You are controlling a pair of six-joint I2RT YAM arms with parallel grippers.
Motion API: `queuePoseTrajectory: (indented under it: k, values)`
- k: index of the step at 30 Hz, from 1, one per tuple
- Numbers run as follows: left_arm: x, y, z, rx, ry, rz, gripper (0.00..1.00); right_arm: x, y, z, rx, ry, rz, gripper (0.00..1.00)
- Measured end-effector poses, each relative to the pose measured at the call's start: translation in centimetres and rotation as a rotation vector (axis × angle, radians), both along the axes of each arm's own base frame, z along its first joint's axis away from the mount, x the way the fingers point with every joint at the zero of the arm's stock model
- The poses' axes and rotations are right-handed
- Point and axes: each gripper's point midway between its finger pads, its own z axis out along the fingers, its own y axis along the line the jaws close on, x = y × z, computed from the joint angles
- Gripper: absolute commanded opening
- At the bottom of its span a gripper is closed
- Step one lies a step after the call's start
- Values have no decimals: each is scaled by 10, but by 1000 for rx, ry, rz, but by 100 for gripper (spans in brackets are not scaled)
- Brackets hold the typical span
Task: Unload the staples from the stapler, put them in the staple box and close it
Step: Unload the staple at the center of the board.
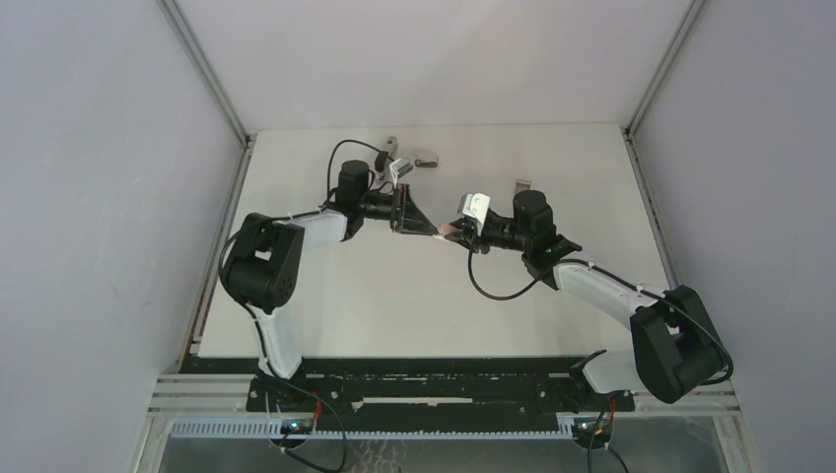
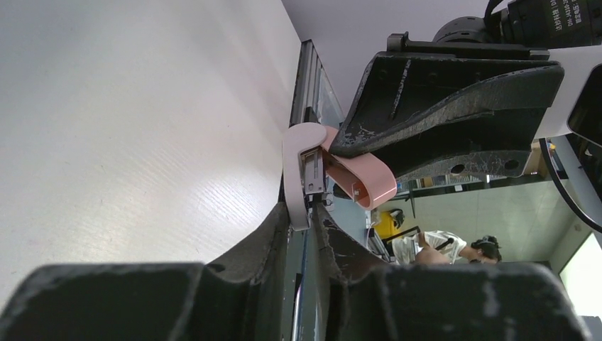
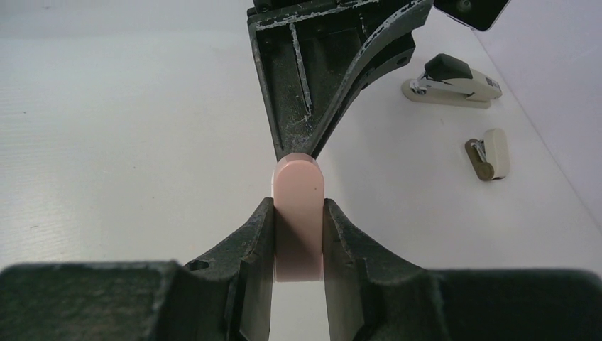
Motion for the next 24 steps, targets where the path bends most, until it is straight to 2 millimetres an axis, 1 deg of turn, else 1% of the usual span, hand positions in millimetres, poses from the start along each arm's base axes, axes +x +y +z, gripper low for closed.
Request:
queuePoseTrajectory:
  k: [2,4,7,9,10,13,14,17,20,24]
  values:
    - [0,0,0,0,0,0,18,-1,0,0,4,6,2,0]
    - [0,0,0,0,0,0,13,-1,0,1,6,8,2,0]
    - [0,0,0,1,5,3,1,-1,1,1,8,5,2,0]
    - [1,0,0,3,11,6,0,0,1,2,9,4,2,0]
    - [1,0,0,4,14,8,0,0,1,2,9,3,2,2]
    - [1,0,0,5,19,12,0,0,1,2,11,0,1,22]
    - [2,0,0,5,18,13,0,0,1,3,11,0,0,26]
    - [4,1,-1,10,21,24,0,1,0,3,13,0,-2,32]
    - [8,4,-4,25,18,48,0,1,0,3,18,12,-6,46]
    - [13,10,-15,74,13,93,0,0,3,3,22,33,-18,57]
